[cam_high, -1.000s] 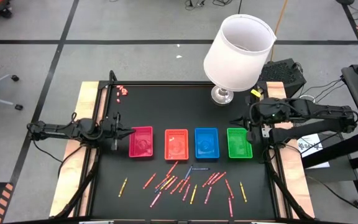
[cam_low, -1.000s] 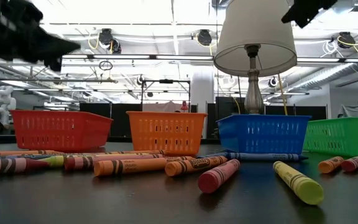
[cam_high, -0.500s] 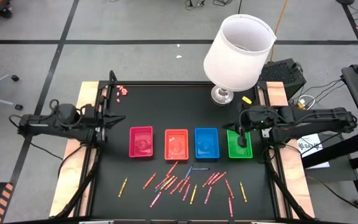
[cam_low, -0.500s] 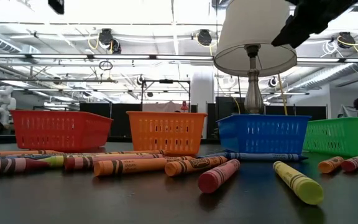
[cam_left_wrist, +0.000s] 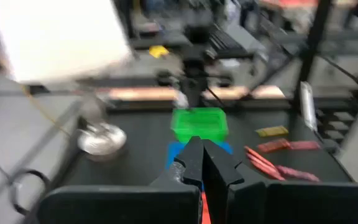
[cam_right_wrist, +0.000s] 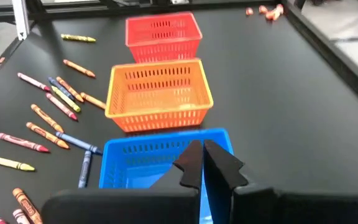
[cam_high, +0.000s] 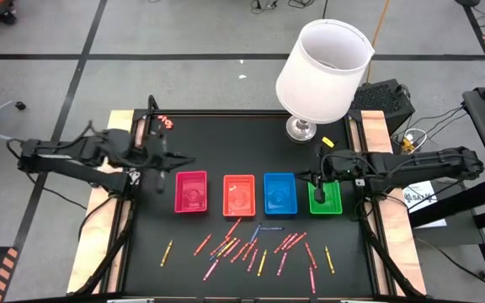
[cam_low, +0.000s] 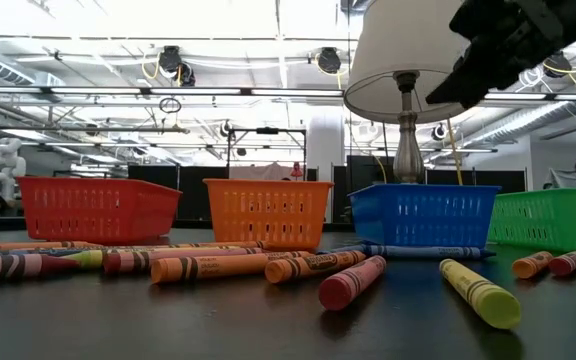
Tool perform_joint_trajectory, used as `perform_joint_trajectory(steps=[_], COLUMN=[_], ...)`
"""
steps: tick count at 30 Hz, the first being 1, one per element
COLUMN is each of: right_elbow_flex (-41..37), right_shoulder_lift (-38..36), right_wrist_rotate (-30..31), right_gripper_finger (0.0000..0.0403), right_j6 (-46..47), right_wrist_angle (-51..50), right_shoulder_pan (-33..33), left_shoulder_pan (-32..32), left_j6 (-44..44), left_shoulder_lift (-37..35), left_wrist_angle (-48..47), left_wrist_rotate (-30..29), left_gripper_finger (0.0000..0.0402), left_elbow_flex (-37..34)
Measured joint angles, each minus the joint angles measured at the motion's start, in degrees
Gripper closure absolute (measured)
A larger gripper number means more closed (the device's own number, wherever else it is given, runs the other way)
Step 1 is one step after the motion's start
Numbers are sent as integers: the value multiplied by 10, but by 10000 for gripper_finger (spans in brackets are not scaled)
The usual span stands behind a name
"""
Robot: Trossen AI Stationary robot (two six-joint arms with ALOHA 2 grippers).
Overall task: Sort crayons
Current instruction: Put the orange crayon into the green bin
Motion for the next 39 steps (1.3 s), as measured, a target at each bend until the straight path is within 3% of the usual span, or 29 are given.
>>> perform_joint_trajectory(steps=[4, 14, 19, 27, 31, 39], right_elbow_flex=[-25, -37, -37, -37, -37, -37], right_shoulder_lift=[0, 0, 0, 17, 53, 153], right_wrist_rotate=[1, 36, 114, 180, 207, 257], right_gripper_finger=[403, 403, 403, 403, 403, 403], right_j6=[17, 28, 78, 118, 116, 73], right_wrist_angle=[21, 57, 61, 84, 105, 232], right_shoulder_pan=[4, 57, 109, 211, 262, 342], left_shoulder_pan=[-27, -87, -103, -136, -182, -287], left_j6=[-22, -29, -106, -206, -302, -453], left_shoulder_lift=[34, 143, 181, 211, 211, 235], left_wrist_angle=[4, 24, 6, -17, -48, -22], left_wrist_rotate=[21, -37, -68, -94, -123, -160], left_gripper_finger=[395, 395, 395, 395, 395, 395], left_elbow_flex=[-4, -5, -5, -5, -5, -5])
